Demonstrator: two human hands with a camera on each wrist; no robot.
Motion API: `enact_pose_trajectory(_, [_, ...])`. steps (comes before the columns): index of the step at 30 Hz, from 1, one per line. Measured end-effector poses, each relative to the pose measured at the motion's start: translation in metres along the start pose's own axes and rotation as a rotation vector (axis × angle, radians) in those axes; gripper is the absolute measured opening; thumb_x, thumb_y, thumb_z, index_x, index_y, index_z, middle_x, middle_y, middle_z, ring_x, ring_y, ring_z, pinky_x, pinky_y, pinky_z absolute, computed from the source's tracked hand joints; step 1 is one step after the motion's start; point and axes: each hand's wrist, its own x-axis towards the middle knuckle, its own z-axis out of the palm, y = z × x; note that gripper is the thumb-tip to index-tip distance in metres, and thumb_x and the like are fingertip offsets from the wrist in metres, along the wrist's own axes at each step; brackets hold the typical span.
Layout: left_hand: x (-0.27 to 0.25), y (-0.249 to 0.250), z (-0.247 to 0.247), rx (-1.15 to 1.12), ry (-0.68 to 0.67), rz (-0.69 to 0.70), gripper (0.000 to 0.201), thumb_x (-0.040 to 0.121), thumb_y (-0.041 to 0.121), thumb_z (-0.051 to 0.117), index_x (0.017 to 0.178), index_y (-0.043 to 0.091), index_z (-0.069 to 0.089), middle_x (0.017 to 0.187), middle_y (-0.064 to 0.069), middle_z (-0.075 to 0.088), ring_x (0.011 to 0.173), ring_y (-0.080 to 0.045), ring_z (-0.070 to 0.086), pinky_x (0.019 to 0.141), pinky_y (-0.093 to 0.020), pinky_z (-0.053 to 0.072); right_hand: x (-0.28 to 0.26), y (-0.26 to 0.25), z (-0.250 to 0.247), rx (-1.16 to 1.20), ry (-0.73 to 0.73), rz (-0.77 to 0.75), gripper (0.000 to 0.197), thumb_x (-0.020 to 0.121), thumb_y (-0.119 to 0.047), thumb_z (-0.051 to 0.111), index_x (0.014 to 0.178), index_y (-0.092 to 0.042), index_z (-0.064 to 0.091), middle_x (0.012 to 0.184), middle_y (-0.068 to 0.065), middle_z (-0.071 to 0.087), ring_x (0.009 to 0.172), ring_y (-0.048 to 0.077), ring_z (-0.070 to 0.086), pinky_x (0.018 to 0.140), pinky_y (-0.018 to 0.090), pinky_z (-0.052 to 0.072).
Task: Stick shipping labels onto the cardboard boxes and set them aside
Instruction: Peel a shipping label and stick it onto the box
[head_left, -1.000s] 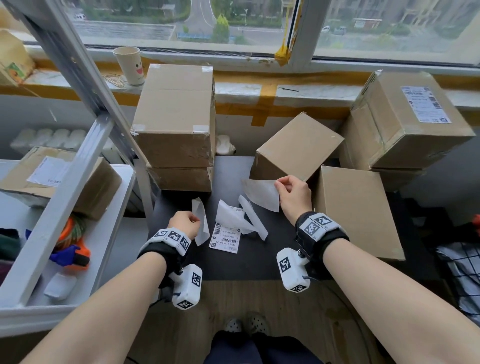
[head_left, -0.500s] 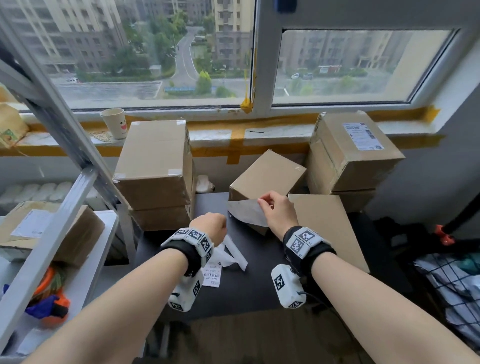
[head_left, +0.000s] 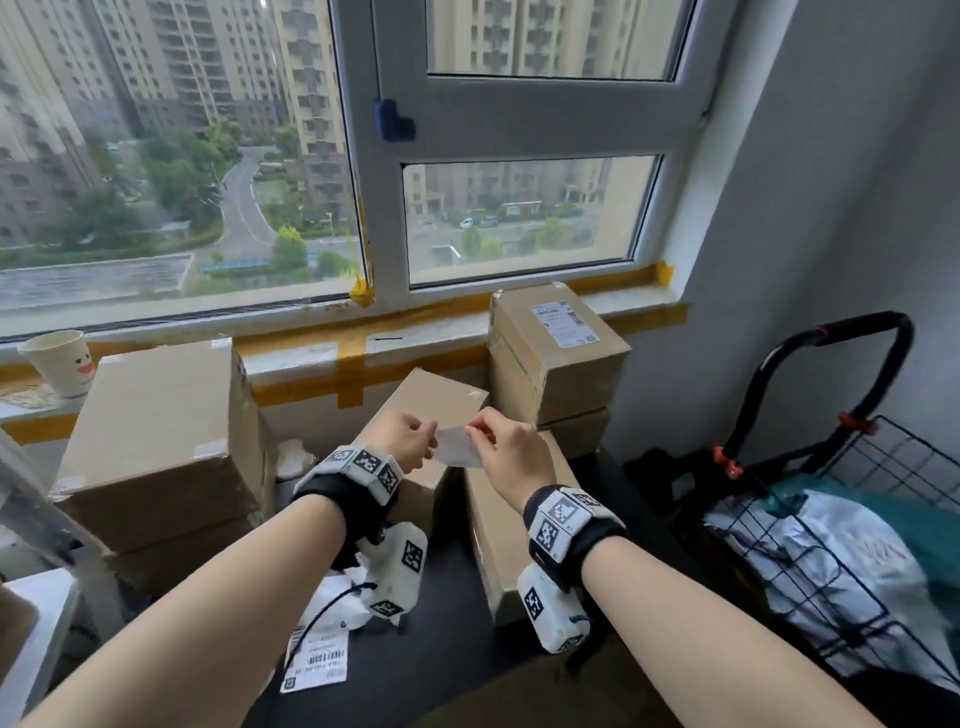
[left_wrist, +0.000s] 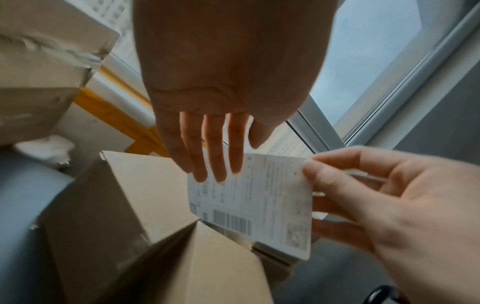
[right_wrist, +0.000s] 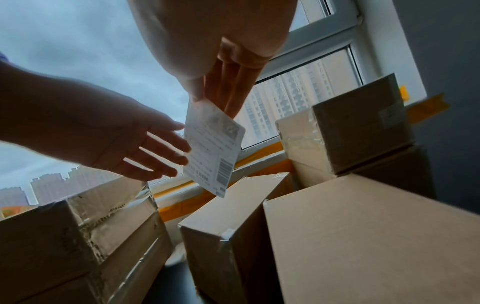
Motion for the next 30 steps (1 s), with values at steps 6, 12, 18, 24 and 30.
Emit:
enact_pose_trajectory(6, [-0.003,0.021,0.016,-0.233,-0.076,-0.085,0.021,0.092,0.021,0.057,0.081,0.005,0.064,0.077,-0.008,0.063,0.060,-0.015,0.055,0.055,-0.019,0.047,-0.016,0.017,-0.014,-0.076,0.022,-0.069,0.016,0.092,-0.025,0.055,0.095,-0.015,0.067,0.087,0.004,0.071,0.078,0.029,0.064,0.063,0.036,0.051])
enact_pose_trajectory(12, [0.004,0.020,0.032,-0.364,-0.126,-0.122,0.011,0.085,0.010,0.066,0.086,-0.001,0.066,0.071,-0.008,0.063,0.060,-0.015,0.055,0.051,-0.018,0.049,-0.032,0.026,-0.012,-0.105,0.022,-0.101,0.033,0.092,-0.036,0.043,0.096,-0.015,0.068,0.092,0.005,0.072,0.080,0.029,0.067,0.063,0.042,0.055])
enact_pose_trajectory(18, [0.003,0.011,0.053,-0.374,-0.179,-0.174,0.015,0.079,0.015,0.074,0.077,0.002,0.065,0.065,-0.005,0.063,0.057,-0.011,0.056,0.051,-0.017,0.046,-0.052,0.030,-0.002,-0.214,0.069,-0.161,0.029,0.090,-0.034,0.042,0.089,-0.020,0.067,0.075,-0.002,0.068,0.061,0.023,0.066,0.044,0.032,0.051])
enact_pose_trajectory(24, [0.000,0.007,0.068,-0.389,-0.211,-0.213,0.009,0.077,-0.004,0.071,0.071,0.001,0.067,0.059,-0.010,0.060,0.049,-0.013,0.055,0.053,-0.019,0.050,-0.067,0.042,0.003,-0.250,0.026,-0.156,0.031,0.090,-0.037,0.043,0.088,-0.020,0.068,0.077,-0.003,0.070,0.060,0.019,0.067,0.042,0.025,0.049])
enact_pose_trajectory(30, [0.004,0.015,0.074,-0.524,-0.037,-0.105,0.002,0.080,-0.002,0.067,0.082,-0.003,0.067,0.068,-0.009,0.063,0.060,-0.014,0.060,0.058,-0.019,0.052,-0.058,0.055,-0.010,-0.162,-0.041,-0.018,0.031,0.091,-0.040,0.054,0.102,-0.012,0.062,0.099,0.002,0.071,0.083,0.022,0.067,0.064,0.033,0.051])
